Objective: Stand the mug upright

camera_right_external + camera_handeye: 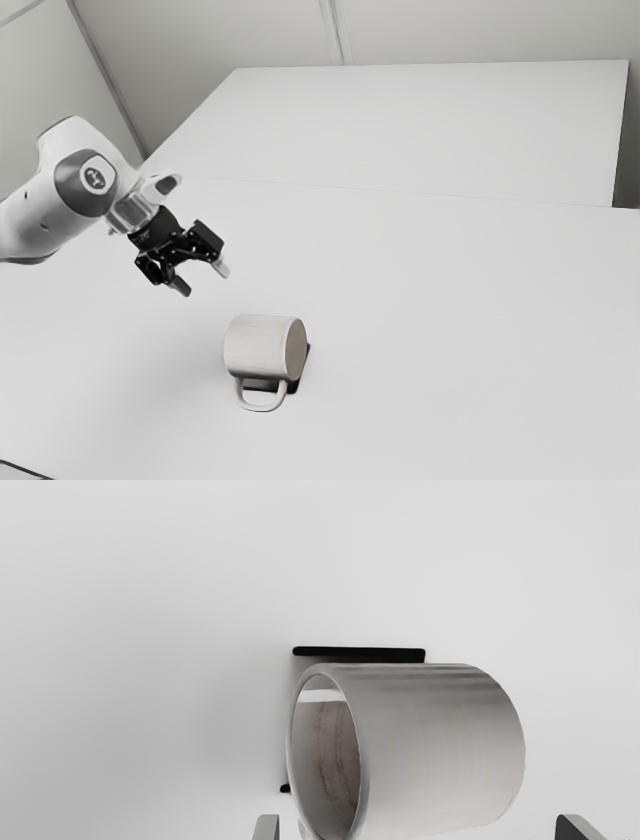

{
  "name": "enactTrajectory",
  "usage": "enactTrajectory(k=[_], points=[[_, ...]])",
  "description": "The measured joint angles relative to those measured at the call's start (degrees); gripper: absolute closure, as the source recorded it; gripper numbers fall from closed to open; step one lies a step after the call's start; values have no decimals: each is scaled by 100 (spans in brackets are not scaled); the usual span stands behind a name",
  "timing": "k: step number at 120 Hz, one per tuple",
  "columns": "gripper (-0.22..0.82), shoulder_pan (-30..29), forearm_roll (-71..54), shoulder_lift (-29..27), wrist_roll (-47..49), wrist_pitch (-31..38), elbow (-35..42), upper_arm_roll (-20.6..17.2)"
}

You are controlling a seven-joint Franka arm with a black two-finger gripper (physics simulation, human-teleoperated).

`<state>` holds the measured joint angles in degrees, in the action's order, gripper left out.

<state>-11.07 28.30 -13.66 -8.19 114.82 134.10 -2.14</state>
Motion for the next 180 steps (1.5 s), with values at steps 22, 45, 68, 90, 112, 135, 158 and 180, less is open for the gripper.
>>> enactTrajectory(k=[22,45,68,90,112,135,158,180], points=[[0,-269,711,221,-882,177,254,8],[0,-468,1239,475,-1786,211,485,5],[0,-594,1493,664,-2508,-195,580,6],[0,-598,2044,994,-3082,-496,563,5],[0,-672,2479,1171,-3505,-765,563,3],[0,-888,2961,1461,-3824,-1196,530,-5],[19,-918,3298,1657,-4070,-1615,545,-5],[47,-763,3380,1701,-4242,-1822,557,-9]])
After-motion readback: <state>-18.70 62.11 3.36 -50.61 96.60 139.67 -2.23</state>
